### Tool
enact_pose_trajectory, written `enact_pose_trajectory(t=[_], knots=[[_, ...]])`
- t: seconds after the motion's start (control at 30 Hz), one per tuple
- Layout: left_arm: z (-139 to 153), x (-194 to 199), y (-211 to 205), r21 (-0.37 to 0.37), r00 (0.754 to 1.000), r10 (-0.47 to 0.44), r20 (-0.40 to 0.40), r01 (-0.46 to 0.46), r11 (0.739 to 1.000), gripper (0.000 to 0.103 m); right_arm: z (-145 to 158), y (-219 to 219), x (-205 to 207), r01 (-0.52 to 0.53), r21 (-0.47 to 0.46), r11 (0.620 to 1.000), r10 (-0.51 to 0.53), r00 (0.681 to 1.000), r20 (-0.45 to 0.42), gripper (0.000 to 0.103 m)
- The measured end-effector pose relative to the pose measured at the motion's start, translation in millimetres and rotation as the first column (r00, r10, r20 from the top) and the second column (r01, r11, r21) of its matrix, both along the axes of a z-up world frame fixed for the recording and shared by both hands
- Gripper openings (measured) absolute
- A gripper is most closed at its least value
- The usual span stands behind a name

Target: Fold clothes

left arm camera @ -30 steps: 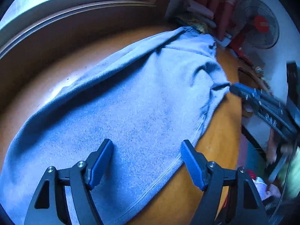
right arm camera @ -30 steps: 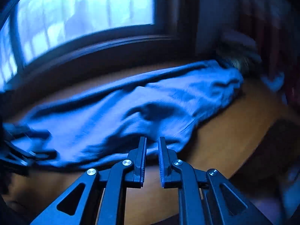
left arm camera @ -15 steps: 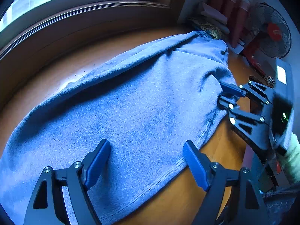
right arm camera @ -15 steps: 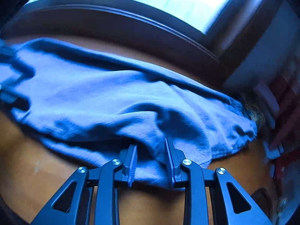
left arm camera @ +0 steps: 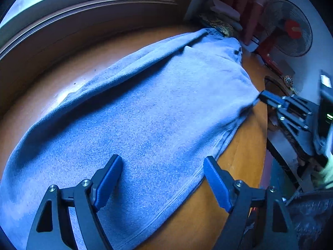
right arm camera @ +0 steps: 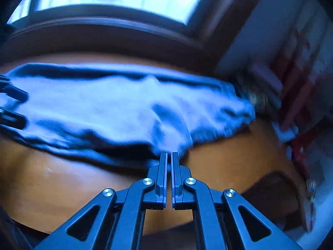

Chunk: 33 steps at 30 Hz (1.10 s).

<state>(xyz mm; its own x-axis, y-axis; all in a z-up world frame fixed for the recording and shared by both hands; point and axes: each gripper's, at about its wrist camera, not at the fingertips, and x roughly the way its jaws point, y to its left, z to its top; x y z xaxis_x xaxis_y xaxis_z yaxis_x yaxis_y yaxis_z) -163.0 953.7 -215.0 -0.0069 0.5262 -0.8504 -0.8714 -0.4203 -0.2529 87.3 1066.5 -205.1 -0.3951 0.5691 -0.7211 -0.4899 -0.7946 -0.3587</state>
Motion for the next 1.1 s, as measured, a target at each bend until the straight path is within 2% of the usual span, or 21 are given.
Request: enact_pose_trajectory(t=[0.07, 0.13, 0.27, 0.33, 0.4, 0.47, 0.53, 0.57, 0.67, 0.7, 0.8, 0.9, 1.03, 1.1], knots=[[0.4, 0.9, -0.5, -0.002, 1.0, -0.027, -0.006, 0.027, 1.0, 0.079, -0.3, 3.7, 1.5, 0.041, -0.027, 0.999, -0.041, 0.999, -0.011, 0.003], [0.5, 2.2, -1.1, -0.004, 0.999, -0.051, -0.014, 0.051, 0.999, 0.08, 6.2, -2.4, -2.6, 0.039, -0.032, 0.999, -0.04, 0.998, -0.041, 0.003], [0.5, 2.0, -5.3, 0.018, 0.999, -0.042, 0.001, 0.042, 0.999, 0.082, 22.9, -15.1, -13.9, -0.003, -0.026, 1.0, 0.0, 0.993, -0.114, 0.01], [1.2, 1.5, -9.0, 0.027, 1.0, -0.026, 0.014, 0.025, 0.999, 0.082, 29.1, -15.1, -25.3, -0.038, -0.057, 0.998, 0.03, 0.989, -0.143, 0.01], [1.8, 0.5, -13.7, 0.034, 1.0, -0.007, 0.028, 0.006, 0.999, 0.082, 40.5, -16.3, -43.1, -0.121, -0.124, 0.985, 0.098, 0.979, -0.176, 0.011], [2.1, 0.1, -18.7, 0.043, 0.999, 0.016, 0.042, -0.018, 0.999, 0.082, 46.6, -22.6, -73.2, -0.26, -0.226, 0.939, 0.229, 0.961, -0.157, 0.017], [1.4, -1.0, -25.8, 0.057, 0.997, 0.044, 0.058, -0.047, 0.997, 0.082, 42.0, -36.2, -102.1, -0.344, -0.254, 0.904, 0.329, 0.939, -0.099, 0.019], [0.7, -2.1, -30.1, 0.066, 0.996, 0.058, 0.067, -0.062, 0.996, 0.082, 36.3, -47.3, -121.2, -0.401, -0.258, 0.879, 0.396, 0.915, -0.074, 0.019], [-0.3, -3.4, -34.3, 0.09, 0.992, 0.084, 0.093, -0.092, 0.992, 0.082, 17.1, -64.4, -167.5, -0.492, -0.319, 0.81, 0.507, 0.861, -0.041, 0.019], [-0.6, -3.6, -35.9, 0.097, 0.991, 0.091, 0.1, -0.101, 0.99, 0.082, 10.8, -66.6, -181.6, -0.501, -0.341, 0.795, 0.523, 0.852, -0.034, 0.019], [-1.5, -0.9, -36.3, 0.109, 0.991, 0.089, 0.1, -0.1, 0.989, 0.082, -6.3, -62.9, -221.8, -0.476, -0.362, 0.802, 0.504, 0.864, -0.02, 0.019], [-2.1, -0.2, -35.9, 0.121, 0.992, 0.078, 0.103, -0.09, 0.989, 0.082, -12.5, -50.2, -246.6, -0.44, -0.373, 0.817, 0.448, 0.892, -0.07, 0.019], [-2.8, -4.1, -33.9, 0.131, 0.992, 0.052, 0.114, -0.067, 0.989, 0.082, -4.6, -30.6, -253.1, -0.356, -0.421, 0.834, 0.327, 0.934, -0.142, 0.019], [-2.6, -7.2, -33.3, 0.134, 0.989, 0.055, 0.134, -0.073, 0.988, 0.082, 5.7, -26.1, -242.9, -0.343, -0.426, 0.837, 0.295, 0.939, -0.175, 0.021]])
